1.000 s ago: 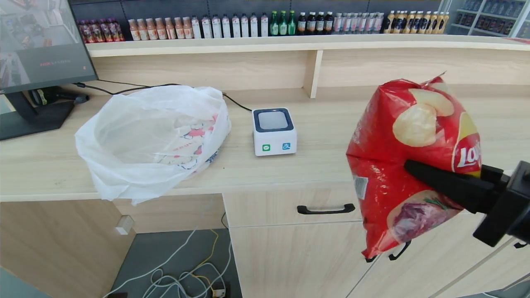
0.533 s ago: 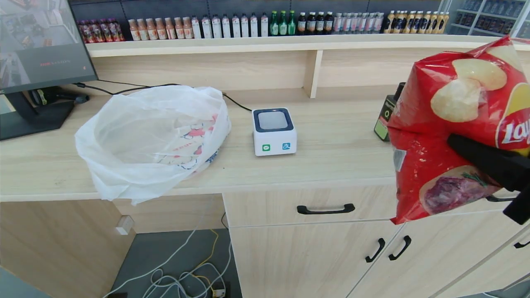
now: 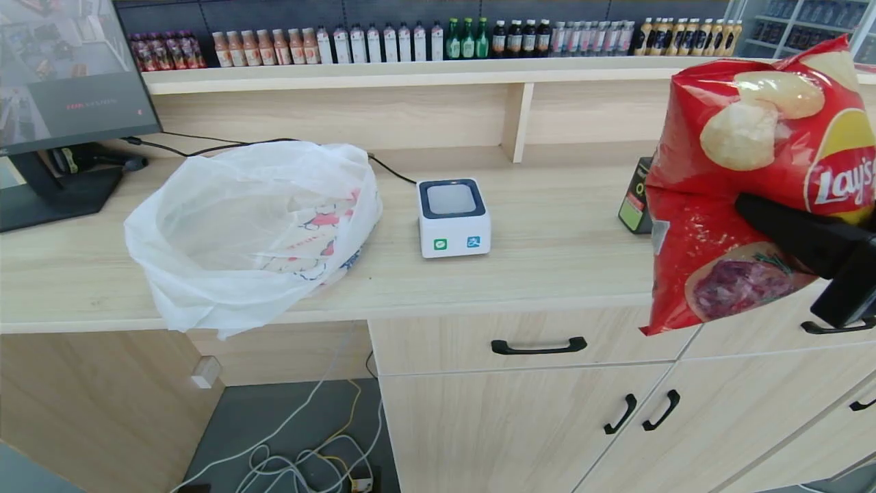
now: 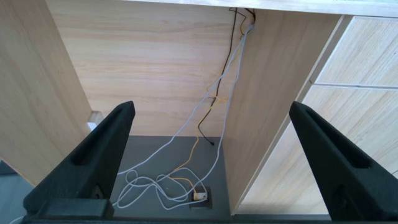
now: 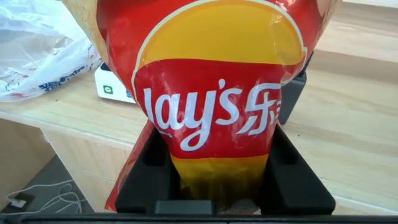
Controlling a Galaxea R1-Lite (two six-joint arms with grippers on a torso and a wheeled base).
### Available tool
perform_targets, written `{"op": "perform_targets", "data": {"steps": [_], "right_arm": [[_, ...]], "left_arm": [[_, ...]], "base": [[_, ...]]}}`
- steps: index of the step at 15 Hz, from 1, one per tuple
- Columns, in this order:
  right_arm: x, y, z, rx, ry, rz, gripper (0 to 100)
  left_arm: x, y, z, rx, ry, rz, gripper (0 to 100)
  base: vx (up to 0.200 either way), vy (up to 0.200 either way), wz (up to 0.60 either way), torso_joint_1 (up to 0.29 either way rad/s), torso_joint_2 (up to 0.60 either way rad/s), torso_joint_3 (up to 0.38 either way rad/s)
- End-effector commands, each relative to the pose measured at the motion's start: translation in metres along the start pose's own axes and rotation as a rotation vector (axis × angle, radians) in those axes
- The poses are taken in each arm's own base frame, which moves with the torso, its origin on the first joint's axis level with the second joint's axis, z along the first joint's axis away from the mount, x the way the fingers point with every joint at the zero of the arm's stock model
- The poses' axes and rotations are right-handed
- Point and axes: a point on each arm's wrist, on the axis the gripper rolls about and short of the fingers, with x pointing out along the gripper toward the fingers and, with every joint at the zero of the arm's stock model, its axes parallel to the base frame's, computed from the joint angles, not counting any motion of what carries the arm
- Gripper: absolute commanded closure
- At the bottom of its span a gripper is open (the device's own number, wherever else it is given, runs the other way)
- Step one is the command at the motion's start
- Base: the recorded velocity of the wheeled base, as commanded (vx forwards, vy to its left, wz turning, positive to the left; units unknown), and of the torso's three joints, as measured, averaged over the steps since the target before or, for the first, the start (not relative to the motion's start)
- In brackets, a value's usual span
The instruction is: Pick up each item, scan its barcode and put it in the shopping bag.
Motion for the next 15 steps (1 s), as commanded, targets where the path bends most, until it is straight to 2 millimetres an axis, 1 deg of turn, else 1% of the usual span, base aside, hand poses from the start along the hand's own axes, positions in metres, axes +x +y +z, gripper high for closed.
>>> {"op": "perform_targets", "data": {"steps": [1,4,5,9,12,15], "right_arm": [[0.013,0.006,-0.003,-0.009,0.027,0.004,100],[0.012,0.007,-0.007,-0.008,0.042,0.011,100],[0.012,0.007,-0.008,0.015,0.043,0.011,100],[0.016,0.009,-0.008,0.011,0.049,0.014,100],[0.022,0.011,-0.006,-0.003,0.05,0.016,100],[0.04,0.015,0.012,-0.018,0.009,0.0,100]], "left_arm": [[0.0,0.0,0.0,0.0,0.0,0.002,0],[0.0,0.0,0.0,0.0,0.0,0.0,0],[0.0,0.0,0.0,-0.002,0.0,0.0,0],[0.0,0.0,0.0,-0.002,0.0,0.0,0],[0.0,0.0,0.0,-0.002,0.0,0.0,0],[0.0,0.0,0.0,0.0,0.0,0.0,0]], "base": [[0.0,0.2,0.0,-0.002,0.01,-0.002],[0.0,0.2,0.0,0.004,0.0,0.004],[0.0,0.2,0.0,0.017,0.01,0.002],[0.0,0.2,0.0,-0.001,0.0,0.004],[0.0,0.0,0.0,0.0,0.0,0.0],[0.0,0.0,0.0,0.0,0.0,0.0]]}}
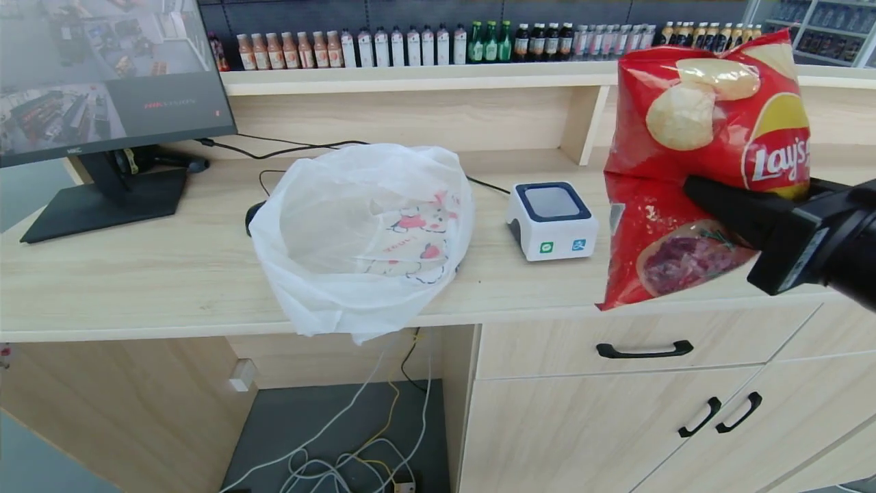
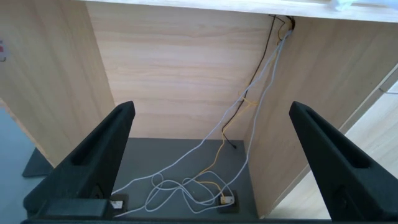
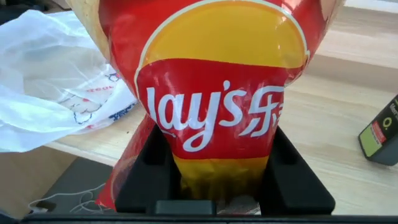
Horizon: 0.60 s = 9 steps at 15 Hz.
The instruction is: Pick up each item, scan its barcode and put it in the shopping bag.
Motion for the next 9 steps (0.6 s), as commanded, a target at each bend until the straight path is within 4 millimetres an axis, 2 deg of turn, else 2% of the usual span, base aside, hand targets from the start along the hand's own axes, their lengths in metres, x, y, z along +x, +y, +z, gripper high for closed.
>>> {"op": "perform_targets", "data": {"steps": [1,9], "right_arm": [[0.018,0.006,0.009,-0.038,-0.012,-0.006,100],[0.054,0.023,0.013,-0.079,0.013,-0.06,100]], "left_arm": [[0.0,0.0,0.0,0.0,0.0,-0.001,0],[0.0,0.0,0.0,0.0,0.002,0.001,0]], "base": [[0.0,0.0,0.0,0.0,0.0,0.0],[0.0,0.0,0.0,0.0,0.0,0.0]]}}
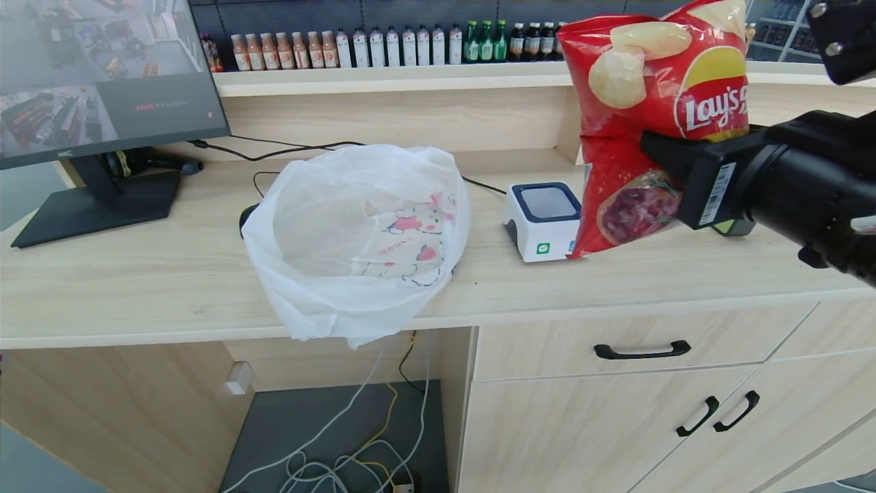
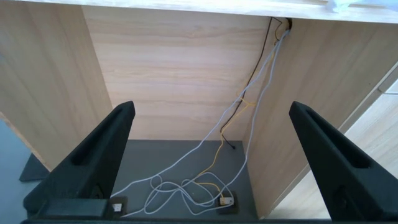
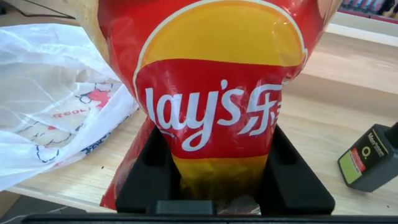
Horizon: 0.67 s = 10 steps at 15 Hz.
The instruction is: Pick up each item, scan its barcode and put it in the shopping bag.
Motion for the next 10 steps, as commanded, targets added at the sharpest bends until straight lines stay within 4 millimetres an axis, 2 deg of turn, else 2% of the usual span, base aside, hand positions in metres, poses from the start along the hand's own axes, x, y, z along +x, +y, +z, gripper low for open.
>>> {"op": "perform_targets", "data": {"steps": [1,6,10], "right_arm": [[0.013,0.008,-0.005,-0.012,0.022,0.006,100],[0.037,0.02,-0.001,-0.003,0.022,-0.024,100],[0.047,0.024,-0.004,-0.004,0.048,-0.089,100]], "left_arm": [[0.0,0.0,0.0,0.0,-0.001,0.001,0],[0.0,0.0,0.0,0.0,-0.001,0.0,0],[0.0,0.0,0.0,0.0,-0.001,0.001,0]], "base": [[0.0,0.0,0.0,0.0,0.0,0.0],[0.0,0.0,0.0,0.0,0.0,0.0],[0.0,0.0,0.0,0.0,0.0,0.0]]}}
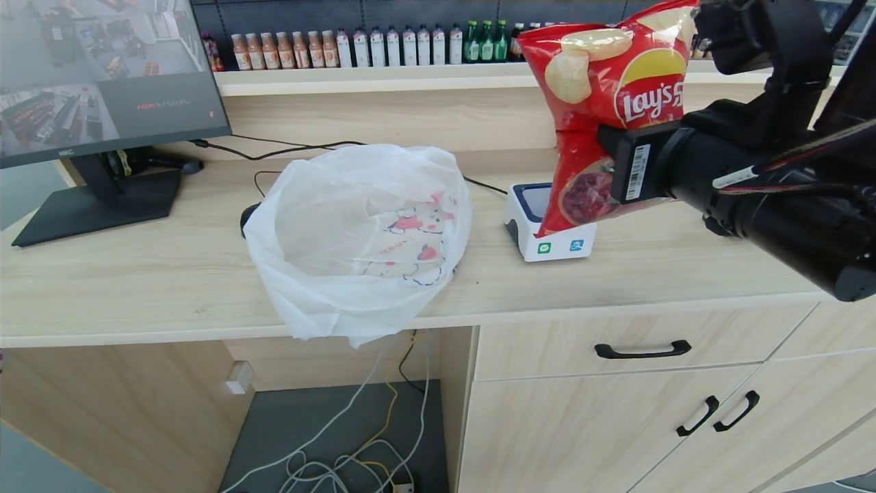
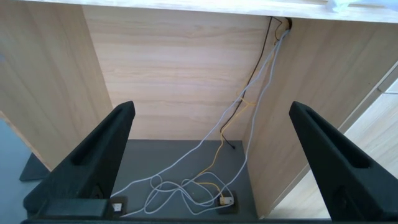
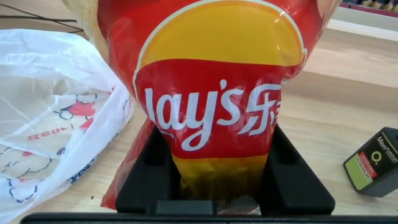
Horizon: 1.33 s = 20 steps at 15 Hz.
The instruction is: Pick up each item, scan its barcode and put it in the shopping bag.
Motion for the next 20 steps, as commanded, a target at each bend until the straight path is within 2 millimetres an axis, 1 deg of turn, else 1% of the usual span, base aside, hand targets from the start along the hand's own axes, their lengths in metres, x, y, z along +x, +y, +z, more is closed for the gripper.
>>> {"op": "perform_targets", "data": {"steps": [1,8,11,13,16,20], "right_arm": [[0.007,0.006,-0.006,-0.007,0.019,-0.002,100],[0.025,0.019,-0.024,0.0,0.07,-0.019,100],[0.032,0.015,-0.029,-0.003,0.085,-0.05,100],[0.038,0.014,-0.037,0.02,0.104,-0.068,100],[0.042,0.01,-0.04,0.03,0.112,-0.082,100],[0.044,0.012,-0.043,0.032,0.119,-0.078,100]], "left_arm": [[0.0,0.0,0.0,0.0,0.0,0.001,0],[0.0,0.0,0.0,0.0,0.0,0.001,0],[0.0,0.0,0.0,0.0,0.0,0.0,0],[0.0,0.0,0.0,0.0,0.0,0.001,0],[0.0,0.0,0.0,0.0,0.0,0.0,0],[0.0,0.0,0.0,0.0,0.0,0.0,0]], "base": [[0.0,0.0,0.0,0.0,0.0,0.0],[0.0,0.0,0.0,0.0,0.0,0.0],[0.0,0.0,0.0,0.0,0.0,0.0],[0.0,0.0,0.0,0.0,0.0,0.0],[0.0,0.0,0.0,0.0,0.0,0.0],[0.0,0.0,0.0,0.0,0.0,0.0]]}}
